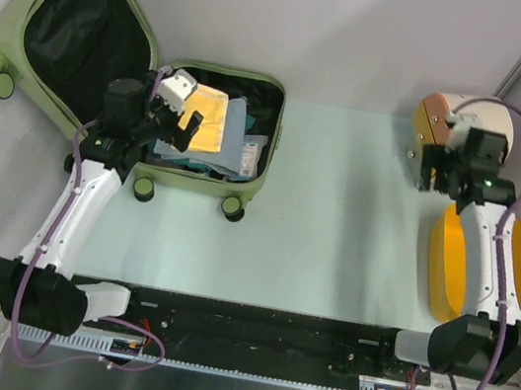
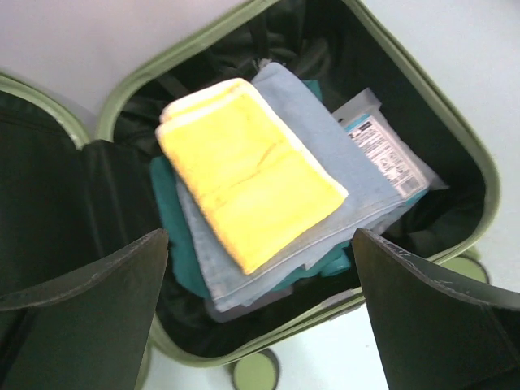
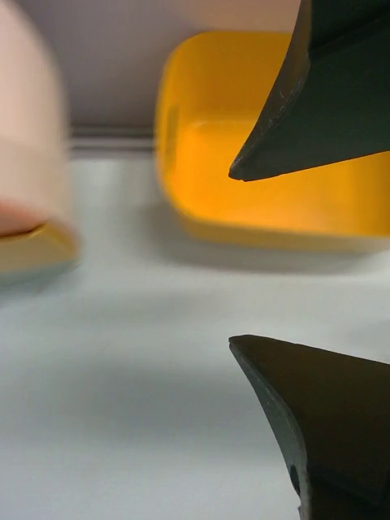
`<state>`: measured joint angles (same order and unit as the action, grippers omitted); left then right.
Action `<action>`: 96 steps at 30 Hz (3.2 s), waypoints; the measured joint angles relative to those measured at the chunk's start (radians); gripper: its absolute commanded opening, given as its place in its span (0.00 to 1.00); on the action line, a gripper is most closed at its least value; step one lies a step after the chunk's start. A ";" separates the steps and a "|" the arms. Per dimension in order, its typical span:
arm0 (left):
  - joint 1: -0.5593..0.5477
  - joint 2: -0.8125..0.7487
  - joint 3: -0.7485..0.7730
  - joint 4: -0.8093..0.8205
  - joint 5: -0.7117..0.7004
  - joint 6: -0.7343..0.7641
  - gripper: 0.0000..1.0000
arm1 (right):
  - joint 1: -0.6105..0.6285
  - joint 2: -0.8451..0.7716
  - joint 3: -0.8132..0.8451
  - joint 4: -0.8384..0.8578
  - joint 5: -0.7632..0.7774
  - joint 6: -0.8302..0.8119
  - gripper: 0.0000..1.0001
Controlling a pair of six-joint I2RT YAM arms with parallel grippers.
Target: Open, take out, and arrange the luggage
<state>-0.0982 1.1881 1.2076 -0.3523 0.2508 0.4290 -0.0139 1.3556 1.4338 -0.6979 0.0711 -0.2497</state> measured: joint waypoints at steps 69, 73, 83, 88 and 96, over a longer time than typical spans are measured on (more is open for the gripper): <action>-0.008 0.608 0.371 -0.391 0.022 0.641 0.60 | 0.552 0.259 -0.164 -0.158 -0.337 -0.556 0.01; -0.014 0.608 0.366 -0.395 0.028 0.647 0.59 | 0.574 0.278 -0.137 -0.157 -0.358 -0.554 0.01; -0.027 0.609 0.349 -0.407 0.047 0.656 0.61 | 0.595 0.311 -0.103 -0.156 -0.377 -0.554 0.03; -0.029 0.619 0.349 -0.408 0.044 0.654 0.55 | 0.609 0.320 -0.096 -0.143 -0.389 -0.549 0.15; -0.029 0.686 0.385 -0.417 0.041 0.640 0.38 | 0.612 0.320 -0.081 -0.112 -0.413 -0.504 0.64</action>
<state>-0.1272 1.8736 1.5921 -0.7689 0.2920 1.0695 0.5976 1.6760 1.3529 -0.8101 -0.3420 -0.7536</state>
